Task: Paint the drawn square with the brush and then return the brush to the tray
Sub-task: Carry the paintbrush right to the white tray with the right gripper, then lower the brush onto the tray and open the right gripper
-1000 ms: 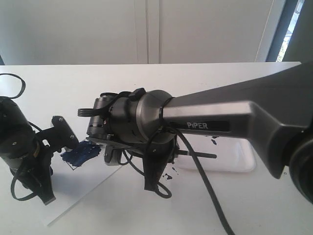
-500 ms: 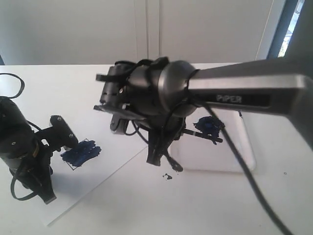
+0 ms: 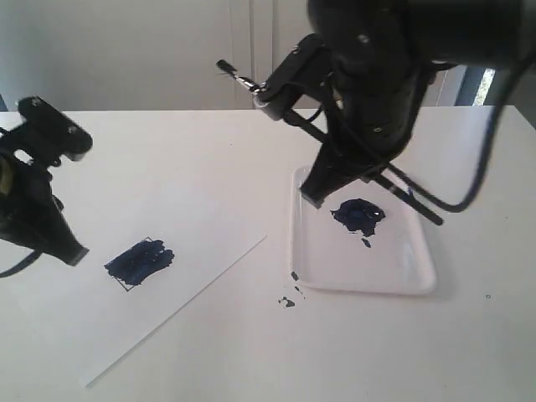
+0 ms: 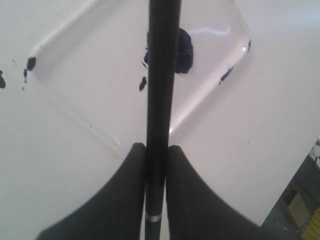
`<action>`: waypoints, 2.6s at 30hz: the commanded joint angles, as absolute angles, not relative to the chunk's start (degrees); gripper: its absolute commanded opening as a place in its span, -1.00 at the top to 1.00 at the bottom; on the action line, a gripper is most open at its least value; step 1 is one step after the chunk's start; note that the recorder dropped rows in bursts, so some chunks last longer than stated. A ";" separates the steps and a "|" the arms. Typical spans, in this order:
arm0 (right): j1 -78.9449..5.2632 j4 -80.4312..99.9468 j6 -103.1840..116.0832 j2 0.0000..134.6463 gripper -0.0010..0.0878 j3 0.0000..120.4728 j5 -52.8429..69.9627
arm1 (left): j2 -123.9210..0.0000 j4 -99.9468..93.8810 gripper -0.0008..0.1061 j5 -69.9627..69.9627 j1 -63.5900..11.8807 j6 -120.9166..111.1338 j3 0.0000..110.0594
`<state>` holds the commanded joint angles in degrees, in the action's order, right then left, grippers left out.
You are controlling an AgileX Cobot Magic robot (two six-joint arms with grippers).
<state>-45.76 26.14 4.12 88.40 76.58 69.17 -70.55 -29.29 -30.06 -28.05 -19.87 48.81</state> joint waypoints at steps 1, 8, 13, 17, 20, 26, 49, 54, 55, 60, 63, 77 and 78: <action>-45.12 26.14 4.12 86.72 0.98 75.07 69.17 | -69.16 -28.00 0.80 -30.70 -28.05 -19.87 48.81; -42.30 25.10 5.09 77.02 0.98 61.44 66.50 | -58.90 -15.65 0.99 -36.24 -28.14 -16.74 48.71; -42.30 22.99 6.74 73.43 0.98 53.37 66.38 | -52.12 -12.55 0.99 -41.24 -28.14 -16.02 48.60; -42.30 24.05 10.23 72.09 0.98 46.95 63.88 | -44.86 -9.56 0.99 -43.63 -28.14 -16.02 48.60; -42.30 24.02 11.38 72.11 0.98 43.23 61.81 | -40.12 -7.64 0.99 -44.43 -28.14 -16.48 48.07; -42.30 21.33 19.29 72.22 0.98 38.68 55.88 | -32.47 -5.14 0.99 -47.10 -28.14 -19.74 41.44; -42.30 4.11 28.73 86.42 0.98 38.58 45.76 | -22.69 12.64 0.99 -40.39 -28.14 -15.64 26.65; -42.30 4.11 30.72 88.37 0.98 38.58 44.07 | -22.69 12.37 0.99 -39.45 -28.14 -15.18 26.65; -42.30 4.31 31.46 88.66 0.98 38.58 43.05 | -22.69 12.37 0.99 -39.12 -28.14 -15.18 26.65; -42.30 4.35 33.98 91.10 0.98 38.58 39.66 | -22.69 12.37 0.99 -38.60 -28.14 -14.75 26.65; -42.30 4.62 35.74 92.78 0.98 38.58 38.78 | -22.69 12.37 0.99 -38.60 -28.14 -14.60 26.65; -42.30 4.96 35.99 92.96 -0.11 38.58 37.09 | -22.69 12.37 0.99 -38.60 -28.14 -13.17 26.65; -42.30 5.11 35.99 92.37 -0.11 38.58 36.66 | -22.69 12.37 0.99 -38.60 -28.14 -13.17 26.65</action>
